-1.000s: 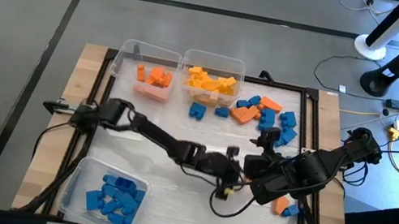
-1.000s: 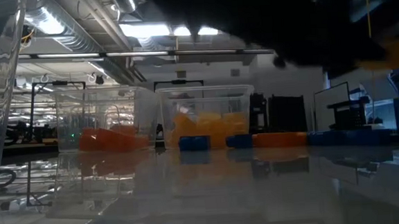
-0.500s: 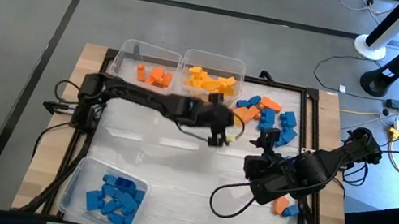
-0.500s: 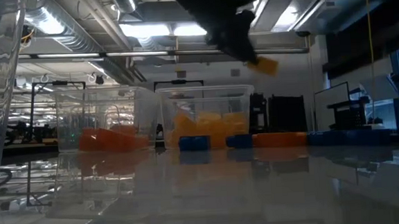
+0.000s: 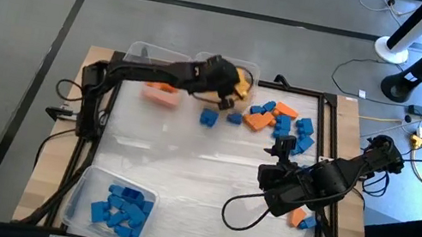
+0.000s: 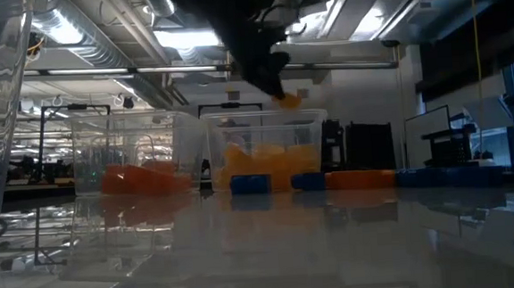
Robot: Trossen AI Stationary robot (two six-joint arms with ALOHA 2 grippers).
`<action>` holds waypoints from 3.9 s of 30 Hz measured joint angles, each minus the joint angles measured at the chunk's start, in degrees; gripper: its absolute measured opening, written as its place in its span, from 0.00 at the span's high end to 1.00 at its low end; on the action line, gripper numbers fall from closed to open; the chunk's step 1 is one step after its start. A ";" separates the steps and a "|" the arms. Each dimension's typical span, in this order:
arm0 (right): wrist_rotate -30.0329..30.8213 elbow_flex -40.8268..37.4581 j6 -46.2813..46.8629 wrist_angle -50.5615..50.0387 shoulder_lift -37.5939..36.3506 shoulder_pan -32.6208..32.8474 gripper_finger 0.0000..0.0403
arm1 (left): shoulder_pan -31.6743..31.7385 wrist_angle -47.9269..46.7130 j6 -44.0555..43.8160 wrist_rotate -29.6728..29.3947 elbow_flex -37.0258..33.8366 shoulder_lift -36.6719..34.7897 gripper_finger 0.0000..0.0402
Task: Sort blocks
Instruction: Put the yellow game piece into the top right transparent bin, then put the orange game piece into the top left transparent bin
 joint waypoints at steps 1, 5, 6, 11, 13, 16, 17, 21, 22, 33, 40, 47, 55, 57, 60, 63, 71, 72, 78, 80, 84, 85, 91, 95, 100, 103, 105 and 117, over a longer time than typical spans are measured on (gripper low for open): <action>0.00 0.00 0.00 -0.01 0.00 0.00 0.30 | 0.95 -0.56 -0.93 0.02 0.00 0.13 0.69; 0.00 0.00 -0.09 0.00 0.00 -0.04 0.30 | 3.75 -4.21 -1.60 0.11 0.00 0.25 0.65; 0.00 0.00 -0.13 0.00 0.00 -0.04 0.30 | 4.28 -4.83 -1.87 0.16 0.00 0.28 0.64; 0.35 -0.01 -0.02 0.00 0.00 -0.04 0.30 | 6.15 -6.64 -4.46 0.19 0.00 0.30 0.56; -0.84 0.00 0.51 0.02 0.14 -0.07 0.30 | 6.50 -6.41 -5.52 0.19 0.00 0.30 0.53; -5.99 -0.02 4.78 0.08 0.65 -0.05 0.30 | 6.76 -6.42 -6.33 0.19 0.00 0.30 0.50; -8.25 -0.02 7.22 0.06 1.03 -0.04 0.30 | 6.66 -6.50 -6.44 0.22 0.00 0.30 0.49; -16.55 -1.46 16.01 0.14 3.25 0.29 0.30 | 5.78 -6.76 -6.37 0.28 0.00 0.30 0.49; -18.19 -2.63 17.62 0.11 3.74 0.68 0.30 | 5.47 -6.77 -6.31 0.30 0.00 0.30 0.49; -32.85 -21.69 33.68 3.99 5.23 2.92 0.30 | 1.98 -6.75 -3.23 0.30 0.00 0.30 0.51; -37.51 -31.06 37.67 13.23 5.11 3.02 0.30 | 0.69 -6.71 -3.24 0.30 0.00 0.30 0.51; -44.42 -40.08 38.00 17.71 5.11 3.02 0.30 | -0.19 -6.76 -3.25 0.28 0.00 0.30 0.51; -49.59 -48.33 37.58 27.23 4.24 3.02 0.30 | -0.34 -6.77 -3.25 0.30 0.00 0.30 0.51; -49.98 -49.76 37.57 28.39 3.79 3.02 0.30 | -0.34 -6.76 -3.27 0.29 0.00 0.30 0.51; -50.05 -51.30 37.57 28.57 3.49 3.02 0.30 | -0.34 -6.75 -3.27 0.29 0.00 0.30 0.51; -50.03 -52.28 37.57 28.43 3.37 3.02 0.30 | -0.34 -6.75 -3.27 0.28 0.00 0.30 0.51; -52.11 -55.91 37.42 33.63 2.99 2.95 0.31 | -0.32 -6.77 -3.34 0.28 0.00 0.30 0.51; -52.75 -56.41 37.40 34.51 2.95 2.93 0.31 | -0.32 -6.76 -3.47 0.28 0.00 0.30 0.51; -53.58 -56.88 37.39 35.62 3.02 2.91 0.37 | -0.32 -6.75 -3.50 0.28 0.00 0.30 0.51; -54.00 -56.87 37.36 36.00 3.06 2.93 0.44 | -0.32 -6.77 -3.51 0.28 0.00 0.30 0.51; -54.20 -56.87 37.31 36.52 3.14 2.98 0.62 | -0.32 -6.77 -3.51 0.28 0.00 0.30 0.51; -54.25 -56.85 37.31 36.53 3.16 2.99 0.66 | -0.32 -6.76 -3.51 0.28 0.00 0.28 0.51; -54.23 -56.87 37.17 36.44 3.21 2.99 0.72 | -0.32 -6.73 -3.49 0.28 0.00 0.28 0.51; -54.23 -56.92 37.13 36.89 3.23 2.99 0.71 | -0.32 -6.75 -3.49 0.28 0.00 0.21 0.51; -53.50 -55.98 36.98 37.14 3.32 3.02 0.66 | -0.76 -6.91 -3.30 0.27 -0.04 -1.52 0.51; -51.29 -54.71 35.78 36.47 3.45 3.12 0.69 | -1.28 -6.73 -3.30 0.26 -0.04 -3.90 0.51; -49.83 -54.15 35.64 36.97 3.45 3.10 0.72 | -1.71 -6.86 -3.29 0.28 -0.04 -5.80 0.51; -42.05 -52.62 35.79 40.45 3.37 3.06 0.68 | -3.95 -15.48 -6.13 0.29 -0.02 -21.28 0.51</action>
